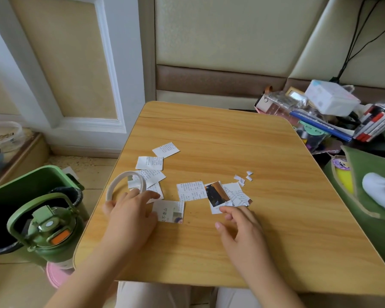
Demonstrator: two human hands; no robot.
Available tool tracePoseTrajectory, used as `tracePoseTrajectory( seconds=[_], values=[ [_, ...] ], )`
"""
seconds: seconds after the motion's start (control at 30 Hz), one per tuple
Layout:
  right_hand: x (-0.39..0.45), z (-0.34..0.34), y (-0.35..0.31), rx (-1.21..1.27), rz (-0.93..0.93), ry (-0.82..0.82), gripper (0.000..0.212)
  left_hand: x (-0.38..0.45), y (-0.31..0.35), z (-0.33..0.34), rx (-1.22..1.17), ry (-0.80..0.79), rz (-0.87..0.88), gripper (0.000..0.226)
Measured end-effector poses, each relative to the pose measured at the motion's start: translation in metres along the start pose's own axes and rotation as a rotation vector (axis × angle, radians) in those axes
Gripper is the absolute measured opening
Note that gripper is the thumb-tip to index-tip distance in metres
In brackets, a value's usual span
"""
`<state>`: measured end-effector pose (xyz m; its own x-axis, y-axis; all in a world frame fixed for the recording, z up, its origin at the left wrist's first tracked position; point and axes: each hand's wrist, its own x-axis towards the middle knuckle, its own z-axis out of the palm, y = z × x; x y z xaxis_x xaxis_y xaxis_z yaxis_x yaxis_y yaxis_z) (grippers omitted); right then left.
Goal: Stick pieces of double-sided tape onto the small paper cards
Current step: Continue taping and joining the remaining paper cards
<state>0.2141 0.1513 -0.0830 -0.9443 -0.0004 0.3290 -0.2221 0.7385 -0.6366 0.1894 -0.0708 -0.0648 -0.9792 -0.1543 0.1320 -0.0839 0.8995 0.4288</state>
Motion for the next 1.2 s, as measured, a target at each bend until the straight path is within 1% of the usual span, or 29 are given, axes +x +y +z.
tracePoseTrajectory(
  seconds=[0.1, 0.17, 0.23, 0.3, 0.37, 0.4, 0.47, 0.5, 0.57, 0.63, 0.73, 0.9, 0.97, 1.1, 1.17, 1.2],
  values=[
    [0.003, -0.001, -0.004, -0.012, -0.010, -0.024, 0.025, -0.004, 0.006, -0.004, -0.053, 0.038, 0.028, 0.038],
    [0.002, -0.004, -0.013, 0.027, -0.008, -0.029, 0.029, -0.011, 0.014, -0.011, -0.199, 0.089, 0.128, 0.042],
    [0.000, -0.009, -0.024, 0.096, -0.023, -0.019, 0.033, -0.022, 0.026, -0.022, -0.405, 0.094, 0.215, 0.053],
    [-0.001, -0.016, -0.038, 0.162, -0.070, 0.025, 0.032, -0.033, 0.041, -0.036, -0.685, 0.003, 0.181, 0.056],
    [0.000, -0.025, -0.054, 0.204, -0.144, 0.079, 0.029, -0.039, 0.054, -0.044, -0.964, -0.077, 0.107, 0.043],
    [0.000, -0.030, -0.062, 0.214, -0.181, 0.099, 0.029, -0.041, 0.058, -0.046, -1.054, -0.098, 0.084, 0.034],
    [0.001, -0.038, -0.075, 0.218, -0.234, 0.126, 0.031, -0.043, 0.064, -0.048, -1.172, -0.129, 0.079, 0.017],
    [0.002, -0.041, -0.080, 0.214, -0.255, 0.133, 0.031, -0.045, 0.067, -0.049, -1.212, -0.144, 0.085, 0.015],
    [0.003, -0.044, -0.085, 0.203, -0.288, 0.143, 0.031, -0.047, 0.072, -0.049, -1.285, -0.172, 0.086, 0.025],
    [0.004, -0.044, -0.086, 0.197, -0.302, 0.157, 0.031, -0.048, 0.076, -0.049, -1.349, -0.193, 0.066, 0.027],
    [0.003, -0.044, -0.086, 0.184, -0.300, 0.186, 0.031, -0.051, 0.080, -0.048, -1.399, -0.234, 0.113, 0.029],
    [0.000, -0.043, -0.082, 0.108, -0.337, 0.282, 0.032, -0.056, 0.083, -0.051, -1.316, -0.324, 0.210, 0.032],
    [-0.002, -0.043, -0.081, 0.086, -0.346, 0.312, 0.030, -0.058, 0.083, -0.050, -1.225, -0.310, 0.239, 0.032],
    [-0.005, -0.041, -0.081, 0.074, -0.360, 0.372, 0.022, -0.059, 0.086, -0.050, -1.019, -0.232, 0.285, 0.029],
    [-0.005, -0.043, -0.081, 0.107, -0.336, 0.382, 0.016, -0.059, 0.087, -0.050, -0.972, -0.213, 0.289, 0.027],
    [-0.005, -0.044, -0.082, 0.126, -0.315, 0.372, 0.014, -0.060, 0.087, -0.051, -0.956, -0.208, 0.287, 0.030]
  ],
)
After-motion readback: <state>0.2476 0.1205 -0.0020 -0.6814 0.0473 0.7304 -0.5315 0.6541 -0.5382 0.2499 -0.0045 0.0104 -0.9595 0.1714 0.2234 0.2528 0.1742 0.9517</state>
